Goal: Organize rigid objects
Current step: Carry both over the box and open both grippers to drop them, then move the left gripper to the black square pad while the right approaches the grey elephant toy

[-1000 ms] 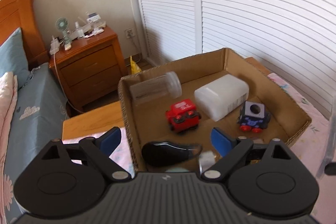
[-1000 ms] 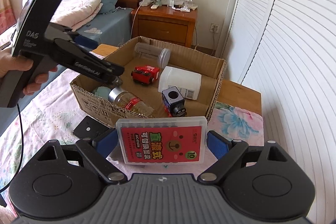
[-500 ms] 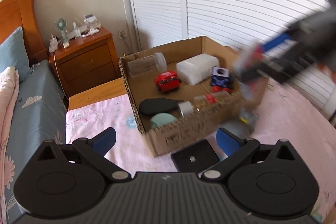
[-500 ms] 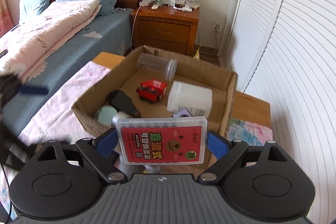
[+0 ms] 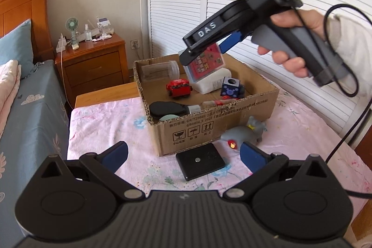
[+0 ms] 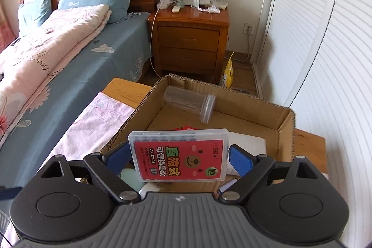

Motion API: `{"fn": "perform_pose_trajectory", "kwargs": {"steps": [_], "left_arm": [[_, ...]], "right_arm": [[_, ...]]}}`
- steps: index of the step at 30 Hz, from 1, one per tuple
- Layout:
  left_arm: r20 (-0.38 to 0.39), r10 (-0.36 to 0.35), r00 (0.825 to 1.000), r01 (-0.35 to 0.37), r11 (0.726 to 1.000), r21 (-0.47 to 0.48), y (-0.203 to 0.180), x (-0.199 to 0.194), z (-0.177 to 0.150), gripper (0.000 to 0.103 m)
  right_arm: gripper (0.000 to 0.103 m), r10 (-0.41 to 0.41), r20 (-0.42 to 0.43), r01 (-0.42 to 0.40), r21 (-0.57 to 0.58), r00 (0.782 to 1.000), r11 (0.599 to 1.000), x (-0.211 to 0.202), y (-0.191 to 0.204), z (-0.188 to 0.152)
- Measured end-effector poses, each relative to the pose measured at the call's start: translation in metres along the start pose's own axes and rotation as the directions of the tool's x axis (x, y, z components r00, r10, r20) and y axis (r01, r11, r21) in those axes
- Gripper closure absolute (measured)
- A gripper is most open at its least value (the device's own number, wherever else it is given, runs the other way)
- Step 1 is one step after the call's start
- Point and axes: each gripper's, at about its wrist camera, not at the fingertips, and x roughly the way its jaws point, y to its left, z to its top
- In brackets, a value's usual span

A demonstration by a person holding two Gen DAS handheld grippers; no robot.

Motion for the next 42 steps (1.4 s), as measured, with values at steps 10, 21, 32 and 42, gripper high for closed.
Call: {"fn": "perform_pose_trajectory", "kwargs": {"steps": [10,21,32,42], "left_arm": [[0.012,0.026,1.0,-0.026,0.999,-0.027,0.008,-0.002,-0.004,0.001],[-0.009,0.057,0.998,-0.058,0.998,-0.023,0.003,-0.006,-0.013,0.001],[-0.048,0.08,0.996,-0.083,0.994,-0.066,0.004,-0.006,-0.031,0.001],[-0.057,0.1,0.993,-0.106,0.987,-0.121,0.014,-0.005,-0.042,0.001]], "right_arm": [[0.0,-0.043,-0.007,0.043,0.036,0.999,0.998,0.001,0.001,-0.008],[0.0,-0.106,-0.002,0.106,0.092,0.994,0.99,-0.031,0.01,-0.039],[0.0,-0.158,0.029,0.15,0.18,0.987,0.972,-0.048,0.025,-0.111],[0.0,-0.152,0.019,0.145,0.209,0.988,0.967,-0.024,0.033,-0.156]]}}
